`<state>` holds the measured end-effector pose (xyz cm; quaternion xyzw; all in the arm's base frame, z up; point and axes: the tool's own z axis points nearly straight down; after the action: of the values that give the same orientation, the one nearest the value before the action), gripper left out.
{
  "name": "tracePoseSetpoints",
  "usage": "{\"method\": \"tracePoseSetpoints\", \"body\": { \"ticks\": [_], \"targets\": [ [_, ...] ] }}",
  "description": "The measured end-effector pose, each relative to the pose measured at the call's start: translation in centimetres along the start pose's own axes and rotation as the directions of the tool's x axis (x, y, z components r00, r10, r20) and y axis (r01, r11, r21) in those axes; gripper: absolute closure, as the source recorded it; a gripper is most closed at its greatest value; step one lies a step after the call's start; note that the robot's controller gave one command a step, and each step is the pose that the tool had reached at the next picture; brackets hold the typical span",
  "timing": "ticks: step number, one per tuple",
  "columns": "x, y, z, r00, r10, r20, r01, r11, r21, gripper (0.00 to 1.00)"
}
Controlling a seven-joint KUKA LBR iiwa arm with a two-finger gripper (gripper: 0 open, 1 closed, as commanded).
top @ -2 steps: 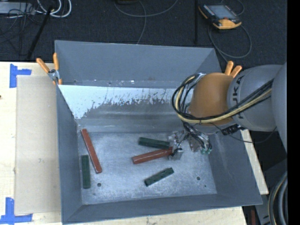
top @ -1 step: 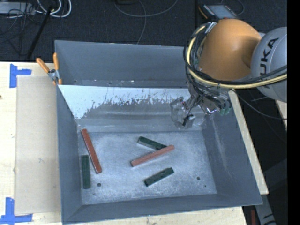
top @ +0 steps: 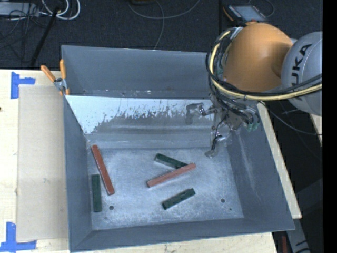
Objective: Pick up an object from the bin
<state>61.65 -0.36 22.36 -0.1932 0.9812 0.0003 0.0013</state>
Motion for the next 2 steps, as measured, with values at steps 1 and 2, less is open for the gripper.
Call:
{"method": "tracePoseSetpoints", "body": {
  "ticks": [1, 2],
  "targets": [
    [1.25, 7.84, 13.81, 0.990, 0.144, -0.011, -0.144, 0.990, -0.004, 0.00],
    [1.05, 7.57, 13.39, 0.990, 0.144, -0.003, -0.144, 0.990, 0.000, 1.00]
  ]
}}
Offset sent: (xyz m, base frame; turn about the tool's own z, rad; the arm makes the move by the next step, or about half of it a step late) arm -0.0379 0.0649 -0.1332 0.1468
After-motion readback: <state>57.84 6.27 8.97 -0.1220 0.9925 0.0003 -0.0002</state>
